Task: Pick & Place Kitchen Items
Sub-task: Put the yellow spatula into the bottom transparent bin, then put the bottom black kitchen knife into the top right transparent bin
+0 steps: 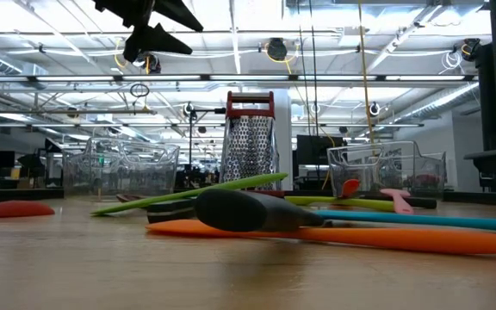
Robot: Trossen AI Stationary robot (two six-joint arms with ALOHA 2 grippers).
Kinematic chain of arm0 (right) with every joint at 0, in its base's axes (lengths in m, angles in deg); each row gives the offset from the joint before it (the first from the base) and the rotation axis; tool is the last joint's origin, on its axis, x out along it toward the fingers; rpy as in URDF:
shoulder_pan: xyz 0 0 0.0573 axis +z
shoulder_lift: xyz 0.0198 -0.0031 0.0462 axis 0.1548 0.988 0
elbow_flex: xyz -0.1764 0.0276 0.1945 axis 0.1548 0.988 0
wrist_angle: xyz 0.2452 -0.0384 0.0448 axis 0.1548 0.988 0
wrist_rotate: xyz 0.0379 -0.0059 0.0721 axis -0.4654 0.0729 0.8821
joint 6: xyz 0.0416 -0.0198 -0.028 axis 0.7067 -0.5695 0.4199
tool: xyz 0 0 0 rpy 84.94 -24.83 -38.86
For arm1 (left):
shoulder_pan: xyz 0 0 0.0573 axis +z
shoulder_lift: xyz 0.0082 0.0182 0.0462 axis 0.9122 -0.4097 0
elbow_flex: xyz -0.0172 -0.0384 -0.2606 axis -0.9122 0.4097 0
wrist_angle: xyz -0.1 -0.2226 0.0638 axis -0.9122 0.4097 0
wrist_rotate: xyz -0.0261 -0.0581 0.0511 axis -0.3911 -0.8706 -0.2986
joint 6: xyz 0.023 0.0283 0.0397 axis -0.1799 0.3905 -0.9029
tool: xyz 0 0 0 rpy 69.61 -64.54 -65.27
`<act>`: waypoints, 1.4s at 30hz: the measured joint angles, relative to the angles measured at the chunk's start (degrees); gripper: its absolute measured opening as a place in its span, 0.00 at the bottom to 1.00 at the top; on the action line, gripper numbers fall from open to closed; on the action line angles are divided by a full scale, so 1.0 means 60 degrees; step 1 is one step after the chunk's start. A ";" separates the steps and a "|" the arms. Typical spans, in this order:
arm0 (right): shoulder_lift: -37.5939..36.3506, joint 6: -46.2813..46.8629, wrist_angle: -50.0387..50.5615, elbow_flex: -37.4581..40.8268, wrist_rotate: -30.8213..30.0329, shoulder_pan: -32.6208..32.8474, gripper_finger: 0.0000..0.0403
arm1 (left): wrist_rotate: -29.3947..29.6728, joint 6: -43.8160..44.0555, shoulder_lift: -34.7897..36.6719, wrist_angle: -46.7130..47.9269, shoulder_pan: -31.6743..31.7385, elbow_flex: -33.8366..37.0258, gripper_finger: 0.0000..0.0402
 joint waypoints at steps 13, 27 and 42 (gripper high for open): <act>0.1098 -0.0028 -0.0218 0.0000 0.0001 -0.0015 0.06 | 0.0000 -0.0005 0.0000 -0.0449 -0.0003 0.0000 0.57; 0.1530 -0.0185 -0.0420 0.0000 -0.0004 -0.0073 0.12 | -0.0044 -0.0141 0.0000 -0.0458 -0.0004 0.0000 0.57; 0.1073 -0.1018 -0.0504 0.0004 0.0037 -0.0069 0.23 | -0.0093 -0.0132 0.0000 -0.0453 -0.0004 0.0000 0.57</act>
